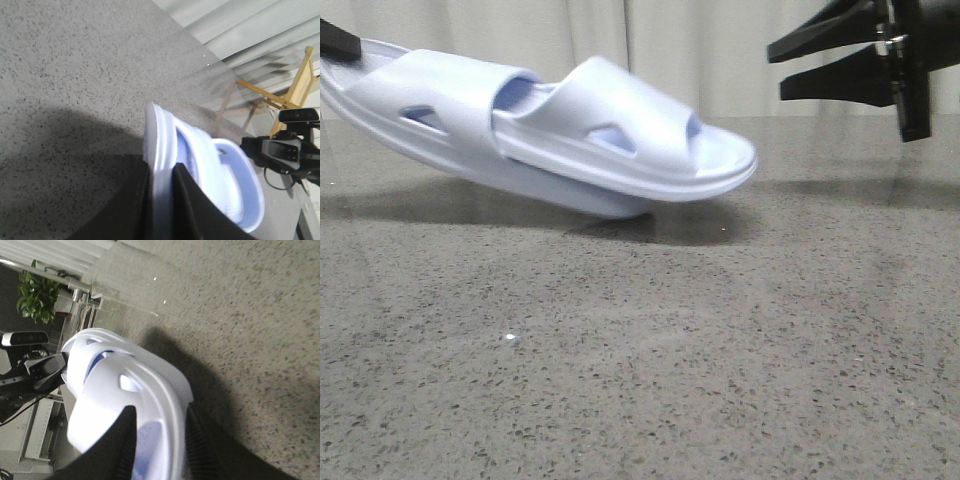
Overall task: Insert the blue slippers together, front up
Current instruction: 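Open both grippers and lower the nested slippers onto the table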
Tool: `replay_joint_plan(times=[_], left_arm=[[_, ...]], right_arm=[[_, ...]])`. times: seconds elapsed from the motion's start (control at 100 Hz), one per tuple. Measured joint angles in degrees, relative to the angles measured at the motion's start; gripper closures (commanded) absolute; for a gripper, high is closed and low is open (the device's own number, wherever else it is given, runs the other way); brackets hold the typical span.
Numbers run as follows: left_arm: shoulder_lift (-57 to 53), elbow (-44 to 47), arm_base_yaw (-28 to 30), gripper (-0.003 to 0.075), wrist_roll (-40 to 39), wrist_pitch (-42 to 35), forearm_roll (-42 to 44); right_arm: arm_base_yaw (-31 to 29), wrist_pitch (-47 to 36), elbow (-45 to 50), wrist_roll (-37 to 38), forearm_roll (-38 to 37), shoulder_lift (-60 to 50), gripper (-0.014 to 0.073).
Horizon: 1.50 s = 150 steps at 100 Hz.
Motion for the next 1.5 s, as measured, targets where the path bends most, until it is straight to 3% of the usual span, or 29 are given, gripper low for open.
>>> replay_joint_plan(times=[0.32, 0.41, 0.56, 0.65, 0.79, 0.86, 0.93, 1.03, 1.05, 1.3, 1.5], left_arm=[[1.0, 1.4, -9.2, 0.0677, 5.6, -9.3, 0.0], [1.0, 1.4, -9.7, 0.0554, 9.0, -11.0, 0.0], [1.0, 1.4, -9.8, 0.0211, 11.2, -12.2, 1.6], [1.0, 1.2, -8.8, 0.0134, 11.4, -12.4, 3.3], [1.0, -1.3, -5.0, 0.0187, 11.4, -9.4, 7.2], [0.9, -3.3, -2.4, 0.0267, 11.5, -6.3, 8.9], [-0.2, -5.3, 0.2, 0.0400, 11.4, -3.3, 9.8], [-2.7, -6.9, 2.8, 0.0666, 11.3, -1.1, 10.5], [-3.4, -7.0, 3.1, 0.0706, 11.3, -1.1, 10.6], [-13.4, -7.3, 0.4, 0.0705, 11.3, -9.8, 12.8], [-22.0, -5.7, -8.5, 0.0705, 11.3, -24.8, 16.0]], right_arm=[[-1.2, 0.3, 0.0, 0.0, 0.0, -0.1, 0.0400], [-1.2, 0.3, 0.0, 0.0, 0.0, -0.1, 0.0400], [-1.2, 0.3, 0.0, 0.0, 0.0, -0.1, 0.0400], [-1.2, 0.3, 0.0, 0.0, 0.0, -0.1, 0.0400], [-1.3, 0.3, 0.0, 0.0, 0.0, -0.1, 0.0404], [-1.8, 0.4, 0.0, 0.0, 0.0, -0.4, 0.0434], [-2.5, 0.4, 0.0, 0.0, -0.1, -1.0, 0.0516], [-3.6, 0.4, 0.0, 0.0, -1.0, -2.9, 0.0700], [-3.7, 0.4, 0.0, 0.0, -1.3, -3.4, 0.0696], [-3.9, -1.1, 0.4, 0.0, -7.4, -12.7, 0.0671], [-3.3, -11.3, 4.6, -0.1, -10.0, -24.2, 0.0671]])
